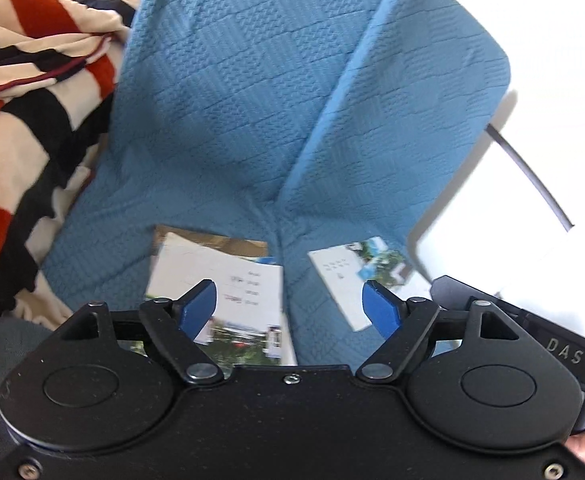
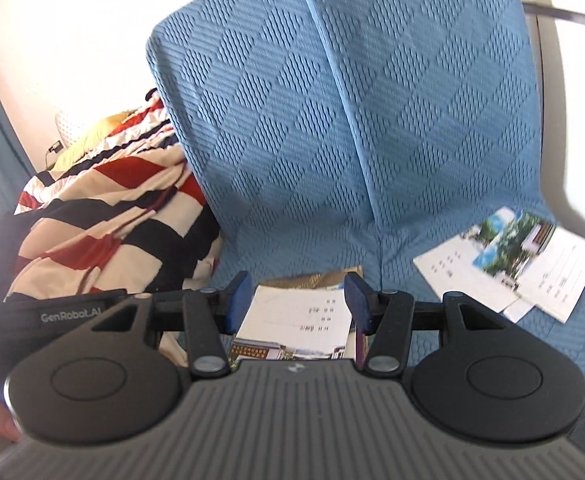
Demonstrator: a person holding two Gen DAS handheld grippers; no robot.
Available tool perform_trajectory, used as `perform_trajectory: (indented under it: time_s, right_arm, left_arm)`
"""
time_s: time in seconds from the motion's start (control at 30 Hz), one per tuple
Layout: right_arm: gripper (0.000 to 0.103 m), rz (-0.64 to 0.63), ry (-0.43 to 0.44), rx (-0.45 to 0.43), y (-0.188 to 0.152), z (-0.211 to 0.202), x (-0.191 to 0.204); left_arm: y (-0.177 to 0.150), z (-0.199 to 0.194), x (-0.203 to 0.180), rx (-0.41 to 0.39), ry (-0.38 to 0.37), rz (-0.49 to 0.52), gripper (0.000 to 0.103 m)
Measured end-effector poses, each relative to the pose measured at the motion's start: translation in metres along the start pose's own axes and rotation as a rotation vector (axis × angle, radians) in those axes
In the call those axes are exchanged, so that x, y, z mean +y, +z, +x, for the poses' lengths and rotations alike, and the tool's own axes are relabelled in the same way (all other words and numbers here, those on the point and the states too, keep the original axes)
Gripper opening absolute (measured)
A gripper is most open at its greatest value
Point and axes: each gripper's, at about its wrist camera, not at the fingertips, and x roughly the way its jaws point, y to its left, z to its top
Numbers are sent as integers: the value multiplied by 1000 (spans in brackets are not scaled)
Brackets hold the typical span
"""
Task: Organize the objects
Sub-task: 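Withdraw both tools upward from the book stack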
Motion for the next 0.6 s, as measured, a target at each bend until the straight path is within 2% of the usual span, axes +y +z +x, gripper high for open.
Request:
perform_trajectory:
  time_s: [0.3,0.47,0.6]
  right_arm:
    - [54,-19,-37,-40,0,-24,-6]
    - [54,-10,-62,-46,-4,-29,-12]
    - [54,-2,-80,-36,-10,-30,-20]
  left_arm:
    - [0,-12,-22,-17,-14,43,87]
    - [-5,-14,-30,-18,-23,67,100]
    - [-10,-11,-37,-13,-6,89,101]
